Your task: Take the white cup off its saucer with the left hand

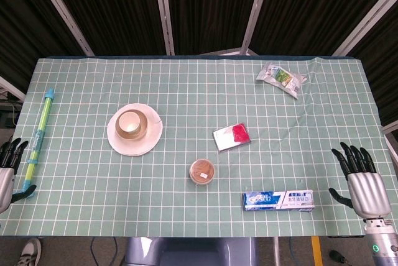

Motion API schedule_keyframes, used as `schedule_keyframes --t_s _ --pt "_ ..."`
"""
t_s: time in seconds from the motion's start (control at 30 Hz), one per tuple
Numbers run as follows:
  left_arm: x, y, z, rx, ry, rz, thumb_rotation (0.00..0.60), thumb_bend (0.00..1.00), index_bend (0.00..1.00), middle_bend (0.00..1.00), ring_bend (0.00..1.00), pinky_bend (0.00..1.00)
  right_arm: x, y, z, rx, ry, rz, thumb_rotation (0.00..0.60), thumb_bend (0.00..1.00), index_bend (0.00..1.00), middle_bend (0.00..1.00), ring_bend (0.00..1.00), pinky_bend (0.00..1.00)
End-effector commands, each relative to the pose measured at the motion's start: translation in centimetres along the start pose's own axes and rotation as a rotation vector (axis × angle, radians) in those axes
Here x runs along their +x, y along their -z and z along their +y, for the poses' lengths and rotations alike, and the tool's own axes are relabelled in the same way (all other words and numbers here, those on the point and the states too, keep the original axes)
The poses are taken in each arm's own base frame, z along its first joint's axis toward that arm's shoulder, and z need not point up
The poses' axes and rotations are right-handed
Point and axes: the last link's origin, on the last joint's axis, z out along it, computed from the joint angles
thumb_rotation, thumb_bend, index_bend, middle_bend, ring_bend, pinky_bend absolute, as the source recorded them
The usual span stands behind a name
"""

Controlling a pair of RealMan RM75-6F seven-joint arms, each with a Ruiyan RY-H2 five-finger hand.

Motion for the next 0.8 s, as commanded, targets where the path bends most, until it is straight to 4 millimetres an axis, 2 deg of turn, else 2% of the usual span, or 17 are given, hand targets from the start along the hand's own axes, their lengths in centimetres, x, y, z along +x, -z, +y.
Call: schedule_keyframes --t_s 0.03,0.5,0.73,0.8 --pt "0.0 0.0 0.0 -0.002 0.001 0.003 0.600 0.14 0.00 0.00 0.00 0.00 0.0 0.0 0.1 -0.005 0.000 -0.001 0.600 0.09 0.10 0.00 0.00 0.00" --pt "-0.3 -0.5 0.7 -0.028 -0.007 0.005 0.600 0.14 0.00 0.00 0.00 0.00 0.1 0.0 0.1 0.001 -0.012 0.008 0.600 0.09 0.10 0.00 0.00 0.00" --pt "-0.5 -2.3 1.8 -0.059 -0.013 0.009 0.600 0.14 0.00 0.00 0.00 0.00 0.0 0.1 0.3 -0.006 -0.019 0.008 0.600 0.09 0.10 0.00 0.00 0.00" --pt "-0.4 -2.9 2.2 -0.071 -0.015 0.017 0.600 0.14 0.03 0.00 0.00 0.00 0.0 0.0 0.3 -0.007 -0.023 0.009 0.600 0.09 0.10 0.00 0.00 0.00"
